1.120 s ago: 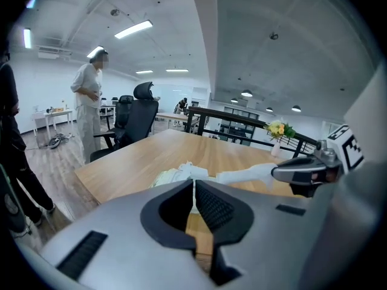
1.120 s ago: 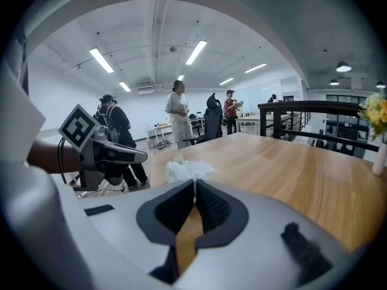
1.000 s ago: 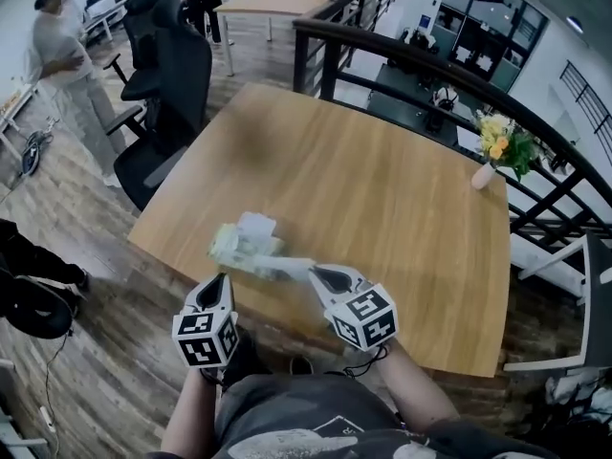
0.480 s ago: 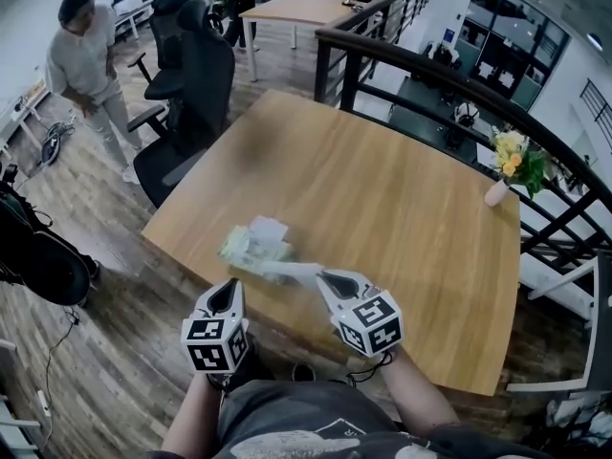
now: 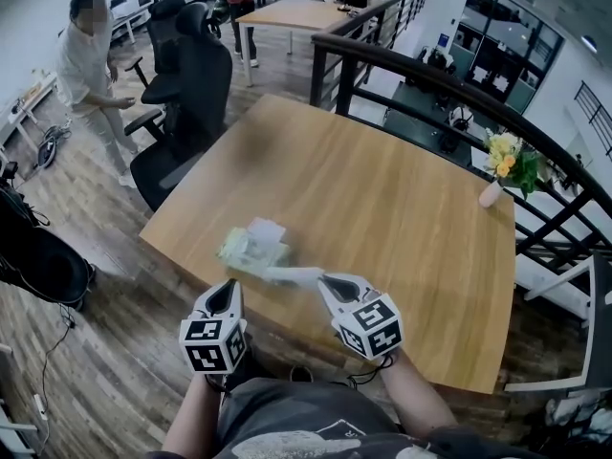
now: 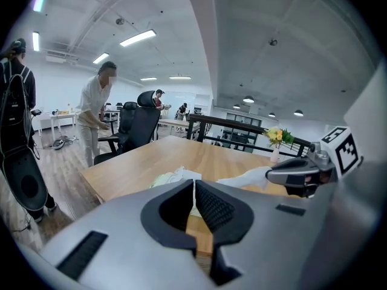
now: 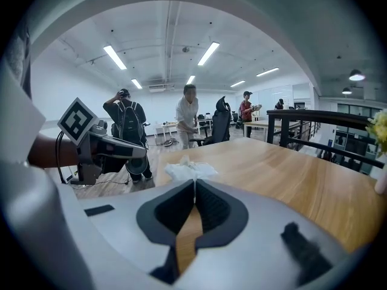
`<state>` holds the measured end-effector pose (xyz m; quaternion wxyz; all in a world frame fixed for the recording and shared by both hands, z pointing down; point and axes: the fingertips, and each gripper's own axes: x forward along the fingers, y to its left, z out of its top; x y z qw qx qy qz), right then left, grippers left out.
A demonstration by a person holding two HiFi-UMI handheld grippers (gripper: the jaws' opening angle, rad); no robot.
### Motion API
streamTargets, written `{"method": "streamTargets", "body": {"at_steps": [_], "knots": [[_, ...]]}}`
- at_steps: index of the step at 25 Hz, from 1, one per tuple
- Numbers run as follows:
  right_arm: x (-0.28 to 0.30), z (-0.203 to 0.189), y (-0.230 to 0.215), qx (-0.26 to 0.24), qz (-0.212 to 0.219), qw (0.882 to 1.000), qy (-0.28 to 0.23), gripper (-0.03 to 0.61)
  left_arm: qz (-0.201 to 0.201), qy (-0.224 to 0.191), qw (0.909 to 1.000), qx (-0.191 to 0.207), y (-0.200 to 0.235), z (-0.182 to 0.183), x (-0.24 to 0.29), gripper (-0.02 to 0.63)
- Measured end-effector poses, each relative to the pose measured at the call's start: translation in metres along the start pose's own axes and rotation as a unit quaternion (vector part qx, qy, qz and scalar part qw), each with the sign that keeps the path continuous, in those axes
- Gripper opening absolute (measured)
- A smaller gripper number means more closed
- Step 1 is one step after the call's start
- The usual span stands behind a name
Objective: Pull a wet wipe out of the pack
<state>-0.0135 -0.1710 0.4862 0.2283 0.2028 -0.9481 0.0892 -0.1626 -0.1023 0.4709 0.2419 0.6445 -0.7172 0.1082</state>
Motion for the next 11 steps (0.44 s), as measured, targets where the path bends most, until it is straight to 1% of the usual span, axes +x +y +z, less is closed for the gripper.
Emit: {"method": "streamTargets", "body": {"at_steps": [11], "knots": [[-0.007,-0.001,0.01,0.003,-0.005,1.0,-0.003,0.029,-0.004,-0.005,1.0,0.003,-0.004,-0.003,-0.011,0.018]]}}
